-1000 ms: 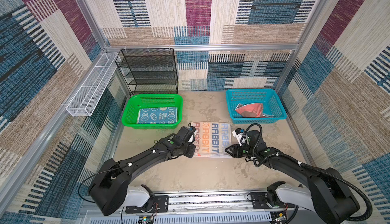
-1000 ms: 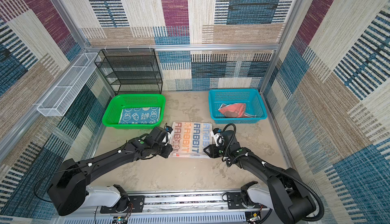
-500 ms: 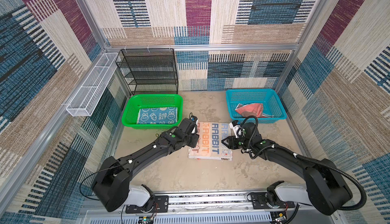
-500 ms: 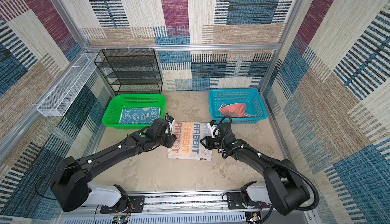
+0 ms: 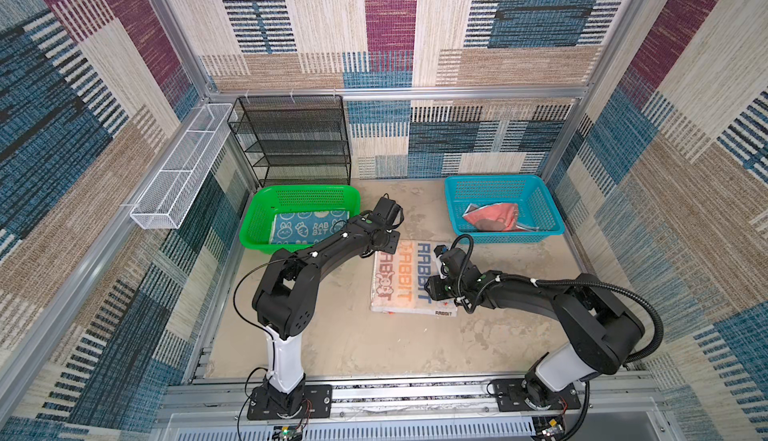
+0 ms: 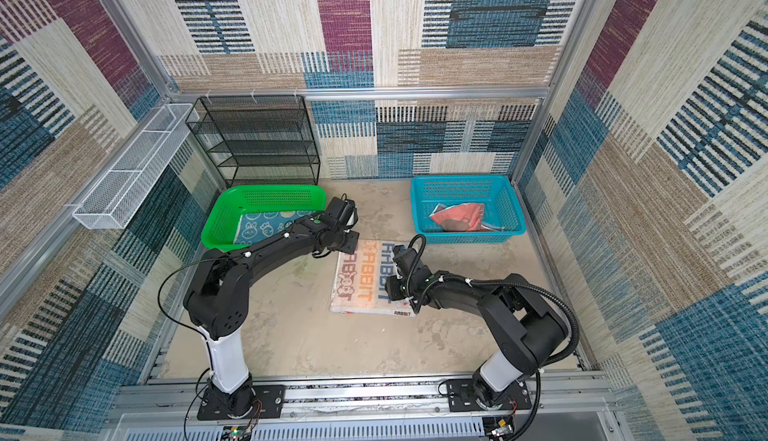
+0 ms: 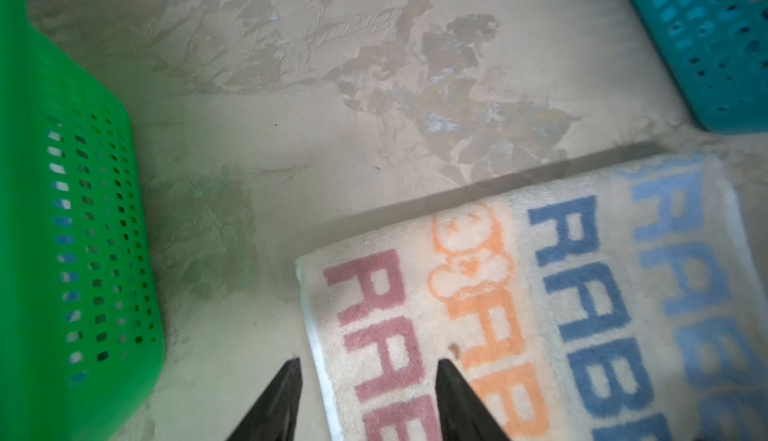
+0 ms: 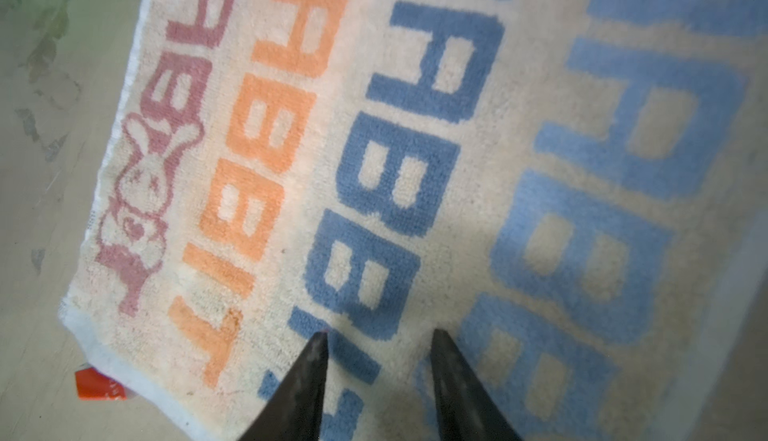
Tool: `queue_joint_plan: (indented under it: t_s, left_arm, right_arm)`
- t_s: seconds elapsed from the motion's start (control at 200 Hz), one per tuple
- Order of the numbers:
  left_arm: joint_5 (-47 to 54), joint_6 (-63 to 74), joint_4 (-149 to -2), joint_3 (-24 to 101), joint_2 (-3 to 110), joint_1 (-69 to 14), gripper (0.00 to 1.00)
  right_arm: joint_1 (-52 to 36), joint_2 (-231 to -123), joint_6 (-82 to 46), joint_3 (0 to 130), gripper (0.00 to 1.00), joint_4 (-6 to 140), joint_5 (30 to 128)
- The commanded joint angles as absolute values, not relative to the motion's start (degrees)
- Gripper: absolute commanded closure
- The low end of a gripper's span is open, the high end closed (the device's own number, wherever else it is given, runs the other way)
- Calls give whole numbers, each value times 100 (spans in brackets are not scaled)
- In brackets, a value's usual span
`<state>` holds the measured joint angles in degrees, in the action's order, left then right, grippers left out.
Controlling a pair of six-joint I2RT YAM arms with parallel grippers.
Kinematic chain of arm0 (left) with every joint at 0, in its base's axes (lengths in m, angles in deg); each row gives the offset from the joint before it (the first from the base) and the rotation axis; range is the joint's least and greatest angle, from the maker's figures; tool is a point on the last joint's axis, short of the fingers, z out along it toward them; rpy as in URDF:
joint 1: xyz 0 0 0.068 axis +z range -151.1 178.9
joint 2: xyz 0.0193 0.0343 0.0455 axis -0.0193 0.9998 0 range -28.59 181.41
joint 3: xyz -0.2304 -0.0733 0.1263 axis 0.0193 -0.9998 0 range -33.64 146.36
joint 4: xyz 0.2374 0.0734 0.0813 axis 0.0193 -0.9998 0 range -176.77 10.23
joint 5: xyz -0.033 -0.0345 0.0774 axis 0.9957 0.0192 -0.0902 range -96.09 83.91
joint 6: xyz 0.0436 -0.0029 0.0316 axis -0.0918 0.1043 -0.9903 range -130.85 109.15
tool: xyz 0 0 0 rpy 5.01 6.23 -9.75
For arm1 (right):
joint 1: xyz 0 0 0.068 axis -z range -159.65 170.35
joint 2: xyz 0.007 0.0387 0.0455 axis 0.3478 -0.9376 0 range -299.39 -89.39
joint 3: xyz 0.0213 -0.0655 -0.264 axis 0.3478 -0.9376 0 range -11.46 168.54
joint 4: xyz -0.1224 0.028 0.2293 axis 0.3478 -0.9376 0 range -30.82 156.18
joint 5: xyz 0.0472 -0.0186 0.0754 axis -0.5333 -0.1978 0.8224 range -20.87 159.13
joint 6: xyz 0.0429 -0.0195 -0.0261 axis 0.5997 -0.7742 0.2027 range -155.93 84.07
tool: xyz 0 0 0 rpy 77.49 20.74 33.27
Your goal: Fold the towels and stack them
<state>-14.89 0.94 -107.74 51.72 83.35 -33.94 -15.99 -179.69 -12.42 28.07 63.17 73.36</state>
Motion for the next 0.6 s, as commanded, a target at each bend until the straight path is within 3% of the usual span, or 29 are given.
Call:
queue_joint_plan:
  t_s: [0.0,0.275,0.596]
  left_arm:
    - [-1549,25,-11106,5511,8689,-3319,46]
    - [-2088,31,-11610,6376,9639,-3310,50]
    - [-2253,263,-11316,6428,9663,-3249,49]
  right_arm:
    - [-1629,-17993,-985,2646,56,6052,7086]
    - [-1684,-17969,-870,2368,56,6000,6972]
    - [-1726,-17901,-912,2370,56,6006,6967]
